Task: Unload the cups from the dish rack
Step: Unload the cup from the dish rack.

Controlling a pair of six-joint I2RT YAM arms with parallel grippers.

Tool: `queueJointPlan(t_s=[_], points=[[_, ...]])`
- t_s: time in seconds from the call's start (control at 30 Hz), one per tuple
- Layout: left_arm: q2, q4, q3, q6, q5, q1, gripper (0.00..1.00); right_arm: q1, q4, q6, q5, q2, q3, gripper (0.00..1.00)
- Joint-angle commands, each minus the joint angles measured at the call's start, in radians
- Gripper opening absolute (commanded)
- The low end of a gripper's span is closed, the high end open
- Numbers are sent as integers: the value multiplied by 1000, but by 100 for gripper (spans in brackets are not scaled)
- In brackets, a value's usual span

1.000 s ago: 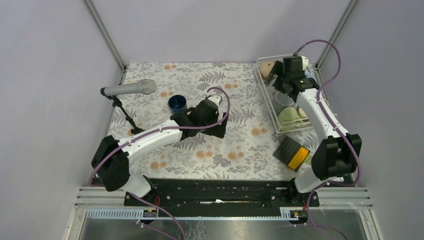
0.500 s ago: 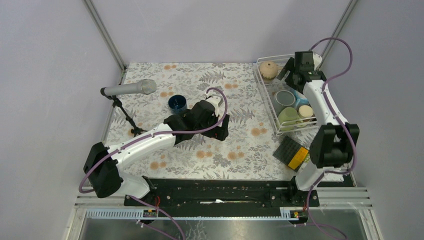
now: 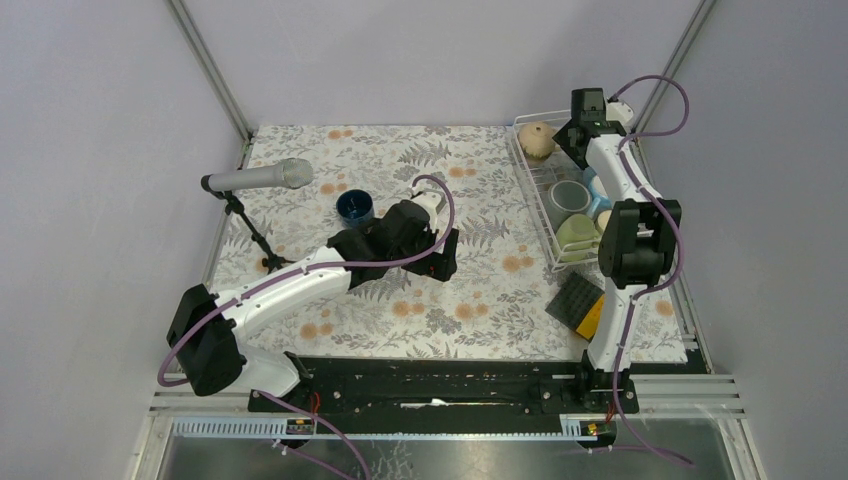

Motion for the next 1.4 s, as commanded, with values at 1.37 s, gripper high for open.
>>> queueJointPlan(t_s=[1.37], points=[[-49, 67, -30, -4, 28, -3, 99, -10, -32, 224, 286, 227, 200, 33]])
